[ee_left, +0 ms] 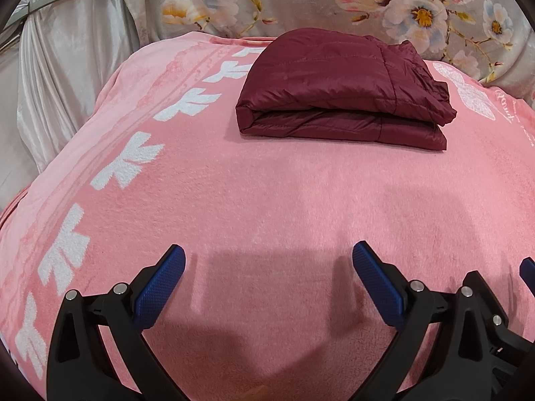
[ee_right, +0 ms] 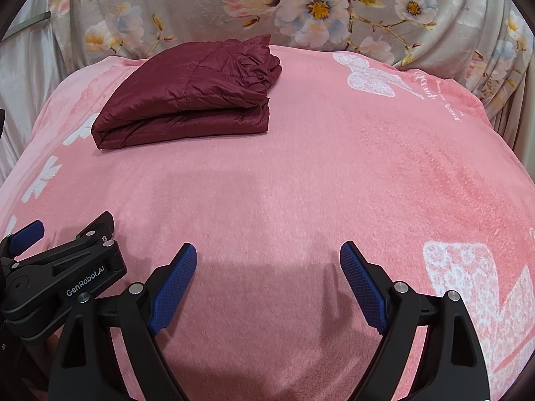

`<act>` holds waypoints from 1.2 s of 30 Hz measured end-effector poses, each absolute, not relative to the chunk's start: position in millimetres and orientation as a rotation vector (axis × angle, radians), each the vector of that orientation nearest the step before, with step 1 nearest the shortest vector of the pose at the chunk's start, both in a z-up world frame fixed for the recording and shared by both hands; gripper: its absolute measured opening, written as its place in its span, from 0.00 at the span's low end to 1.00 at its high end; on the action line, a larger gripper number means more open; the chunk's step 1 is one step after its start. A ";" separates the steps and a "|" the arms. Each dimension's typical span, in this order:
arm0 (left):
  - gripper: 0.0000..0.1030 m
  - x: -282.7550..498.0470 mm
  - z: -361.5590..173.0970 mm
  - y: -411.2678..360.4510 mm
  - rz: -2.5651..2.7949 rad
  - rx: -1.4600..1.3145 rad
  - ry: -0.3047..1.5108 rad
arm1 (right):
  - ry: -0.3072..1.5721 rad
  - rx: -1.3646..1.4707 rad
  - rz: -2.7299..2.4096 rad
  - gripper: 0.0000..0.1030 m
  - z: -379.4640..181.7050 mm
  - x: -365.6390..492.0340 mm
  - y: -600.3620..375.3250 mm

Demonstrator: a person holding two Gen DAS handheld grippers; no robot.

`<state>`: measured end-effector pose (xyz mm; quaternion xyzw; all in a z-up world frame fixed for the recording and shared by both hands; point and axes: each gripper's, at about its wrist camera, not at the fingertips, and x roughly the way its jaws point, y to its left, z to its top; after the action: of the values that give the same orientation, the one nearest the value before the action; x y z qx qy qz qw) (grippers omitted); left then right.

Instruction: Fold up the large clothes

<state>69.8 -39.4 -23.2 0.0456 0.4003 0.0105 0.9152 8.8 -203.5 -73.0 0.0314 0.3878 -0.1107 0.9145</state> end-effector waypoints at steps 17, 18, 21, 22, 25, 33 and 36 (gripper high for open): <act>0.95 68.4 -20.7 -39.6 0.014 0.084 0.821 | 0.793 0.077 -0.217 0.83 -68.8 8.5 -203.0; 0.95 68.3 -20.4 -40.1 0.014 0.086 0.819 | 0.792 0.079 -0.216 0.83 -68.0 8.9 -203.6; 0.95 67.8 -19.8 -41.8 0.016 0.089 0.817 | 0.791 0.082 -0.216 0.83 -68.8 9.2 -203.6; 0.95 67.7 -19.6 -42.4 0.016 0.089 0.817 | 0.791 0.081 -0.216 0.83 -68.7 9.5 -203.7; 0.95 67.8 -20.2 -42.8 0.018 0.090 0.823 | 0.789 0.078 -0.213 0.83 -68.6 9.3 -203.7; 0.95 67.2 -20.0 -40.2 0.026 0.085 0.819 | 0.765 0.075 -0.199 0.83 -67.5 7.0 -197.6; 0.95 65.6 -19.6 -40.4 0.045 0.093 0.814 | 0.760 0.070 -0.200 0.83 -67.5 6.2 -194.0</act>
<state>65.6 -40.4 -19.6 0.0451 0.3955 0.0221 0.9171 6.2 -194.0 -67.5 0.0340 0.3704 -0.0973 0.9231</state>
